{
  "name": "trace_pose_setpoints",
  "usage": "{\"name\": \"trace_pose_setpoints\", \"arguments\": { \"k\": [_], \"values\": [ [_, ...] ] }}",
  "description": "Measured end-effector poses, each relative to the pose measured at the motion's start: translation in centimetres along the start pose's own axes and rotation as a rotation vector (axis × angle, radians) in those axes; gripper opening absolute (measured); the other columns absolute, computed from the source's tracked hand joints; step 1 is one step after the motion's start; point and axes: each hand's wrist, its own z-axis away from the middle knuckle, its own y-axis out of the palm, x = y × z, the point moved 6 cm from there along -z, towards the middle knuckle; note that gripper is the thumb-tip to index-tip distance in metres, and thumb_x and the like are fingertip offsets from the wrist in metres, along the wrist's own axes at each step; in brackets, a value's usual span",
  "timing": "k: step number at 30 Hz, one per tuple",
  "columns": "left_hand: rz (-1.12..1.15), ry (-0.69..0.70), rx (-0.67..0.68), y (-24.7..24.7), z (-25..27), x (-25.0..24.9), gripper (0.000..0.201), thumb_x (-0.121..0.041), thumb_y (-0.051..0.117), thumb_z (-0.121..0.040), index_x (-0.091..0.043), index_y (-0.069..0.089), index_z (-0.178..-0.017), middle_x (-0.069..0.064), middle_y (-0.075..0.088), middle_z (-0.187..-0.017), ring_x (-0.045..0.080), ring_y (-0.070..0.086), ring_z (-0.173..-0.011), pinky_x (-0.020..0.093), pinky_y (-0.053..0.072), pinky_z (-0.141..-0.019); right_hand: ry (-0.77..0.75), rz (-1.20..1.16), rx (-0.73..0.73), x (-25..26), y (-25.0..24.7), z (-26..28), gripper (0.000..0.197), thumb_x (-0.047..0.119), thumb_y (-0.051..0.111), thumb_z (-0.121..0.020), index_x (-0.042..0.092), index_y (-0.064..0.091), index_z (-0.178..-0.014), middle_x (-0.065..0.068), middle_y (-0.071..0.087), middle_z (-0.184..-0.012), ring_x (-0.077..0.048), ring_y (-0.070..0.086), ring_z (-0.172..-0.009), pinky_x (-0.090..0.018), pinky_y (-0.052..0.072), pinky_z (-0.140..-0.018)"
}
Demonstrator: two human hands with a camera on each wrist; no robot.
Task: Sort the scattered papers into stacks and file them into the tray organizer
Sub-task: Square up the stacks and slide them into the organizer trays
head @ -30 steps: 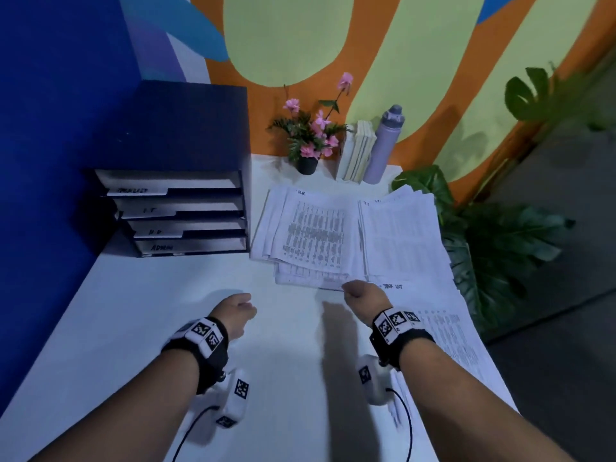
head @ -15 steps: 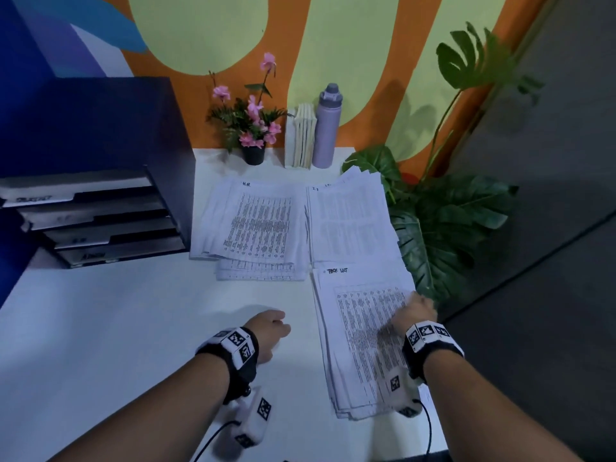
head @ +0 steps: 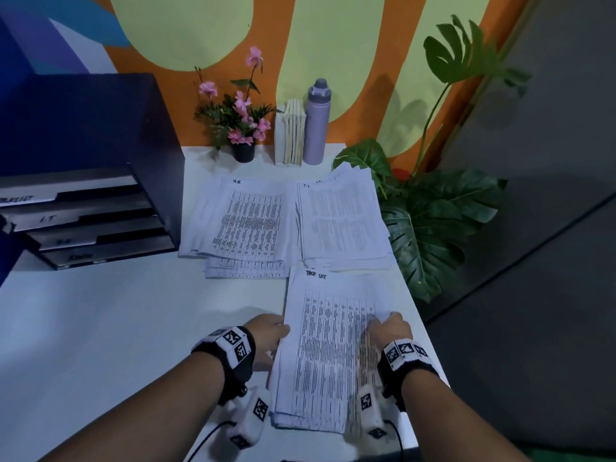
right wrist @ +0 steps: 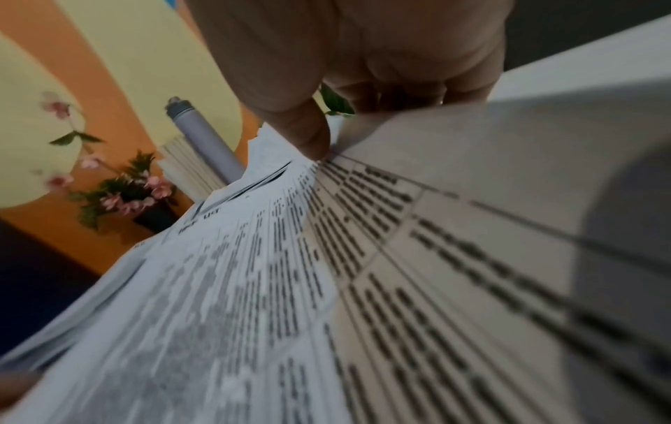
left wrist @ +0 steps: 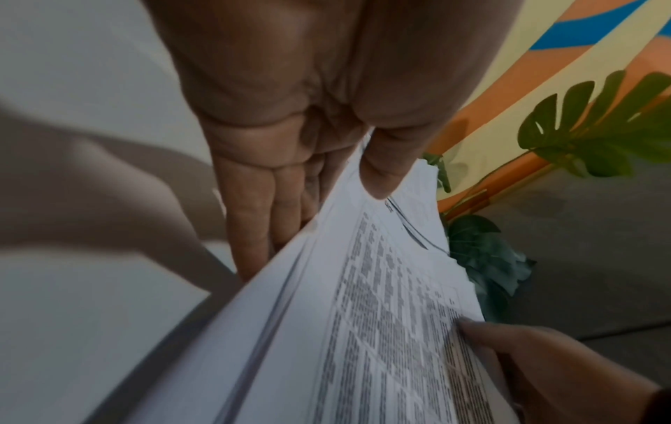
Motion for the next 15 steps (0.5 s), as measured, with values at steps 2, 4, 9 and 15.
{"name": "trace_pose_setpoints", "arguments": {
  "k": [2,4,9,15],
  "values": [
    [-0.021,0.002,0.014,-0.6,0.1,1.1,0.012,-0.02,0.049,-0.097,-0.025,0.053,-0.087,0.001,0.059,-0.085,0.017,0.06,-0.072,0.039,0.057,-0.076,-0.009,0.063,0.052,0.5,0.5,0.7,0.05,0.037,0.049,-0.092,0.008,0.041,-0.132,-0.016,0.045,-0.133,-0.036,0.047,-0.12,-0.039,0.042,-0.098],
    [0.012,0.0,0.025,-1.9,0.3,2.1,0.012,-0.017,0.05,-0.096,-0.022,0.055,-0.087,0.004,0.06,-0.085,0.018,0.06,-0.073,0.039,0.055,-0.077,-0.041,0.138,0.041,1.8,1.2,1.7,0.048,0.039,0.047,-0.093,0.012,0.039,-0.132,-0.013,0.037,-0.136,-0.035,0.044,-0.121,-0.039,0.04,-0.097],
    [0.119,0.002,0.059,-6.1,1.6,4.6,0.013,-0.009,0.053,-0.088,-0.013,0.041,-0.084,0.005,0.032,-0.069,0.014,0.031,-0.058,0.03,0.035,-0.061,-0.22,-0.119,0.198,6.4,4.7,4.8,0.045,0.017,0.053,-0.093,0.005,0.035,-0.133,-0.019,0.053,-0.126,-0.029,0.056,-0.096,-0.029,0.044,-0.078],
    [0.159,0.042,-0.106,-12.7,3.4,7.5,0.026,-0.03,0.062,-0.09,-0.016,0.054,-0.11,0.003,0.055,-0.095,0.019,0.054,-0.079,0.03,0.046,-0.073,-0.606,-0.303,0.341,13.3,4.3,10.2,0.031,0.016,0.062,-0.087,0.022,0.055,-0.116,-0.007,0.065,-0.1,-0.026,0.062,-0.091,-0.045,0.053,-0.086]
  ]
}}
